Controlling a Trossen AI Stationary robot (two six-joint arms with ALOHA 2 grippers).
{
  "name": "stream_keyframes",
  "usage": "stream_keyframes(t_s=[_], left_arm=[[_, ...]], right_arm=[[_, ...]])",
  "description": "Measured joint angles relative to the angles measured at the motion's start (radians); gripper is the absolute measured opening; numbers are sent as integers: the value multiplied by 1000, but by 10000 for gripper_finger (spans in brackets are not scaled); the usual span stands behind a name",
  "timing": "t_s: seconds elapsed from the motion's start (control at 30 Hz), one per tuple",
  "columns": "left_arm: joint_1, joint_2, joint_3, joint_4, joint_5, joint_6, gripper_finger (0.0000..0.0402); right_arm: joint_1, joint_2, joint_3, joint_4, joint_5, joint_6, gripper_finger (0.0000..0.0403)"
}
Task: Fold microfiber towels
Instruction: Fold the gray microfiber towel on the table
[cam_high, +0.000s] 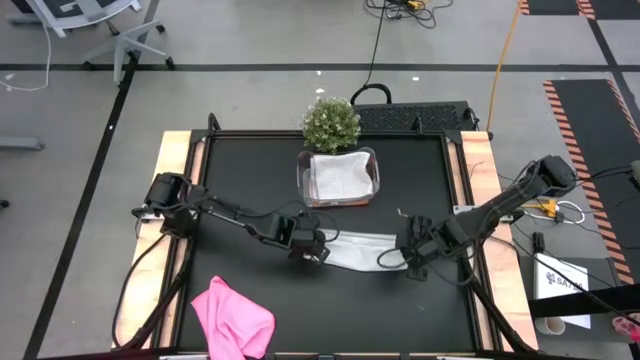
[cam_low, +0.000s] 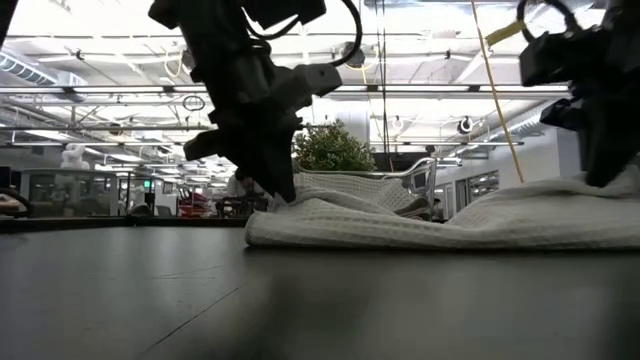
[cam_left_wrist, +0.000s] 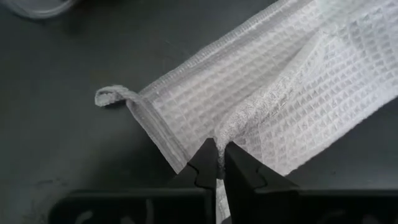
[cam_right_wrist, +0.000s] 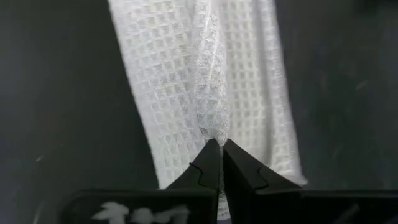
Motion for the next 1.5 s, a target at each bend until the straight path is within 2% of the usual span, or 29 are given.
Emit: stream_keyframes(t_s=[0.2,0.43,0.67,0.83,1.0,1.13,1.3,1.5], left_arm=[[23,0,0,-4,-9,21,12],[22,0,1,-42,-19,16,6],[32,0,1,-54,-19,11,22],[48,0,1,-55,-13,38,25],[64,0,1,-55,-39,79,25],[74,0,1,-55,-40,94,26],[74,0,1,-54,-46,102,26],[74,0,1,-53,-66,102,26]], right_arm=[[-57,0,-42,2,-5,-44,0],[-68,0,-116,10,-57,-10,0],[-69,0,-131,67,-54,-20,2],[-69,0,-132,93,-50,-38,22],[-74,0,-132,77,18,-53,47],[-99,-3,-132,64,25,-65,67],[-130,-46,-132,39,24,-81,84],[-174,-175,-131,28,25,-75,94]])
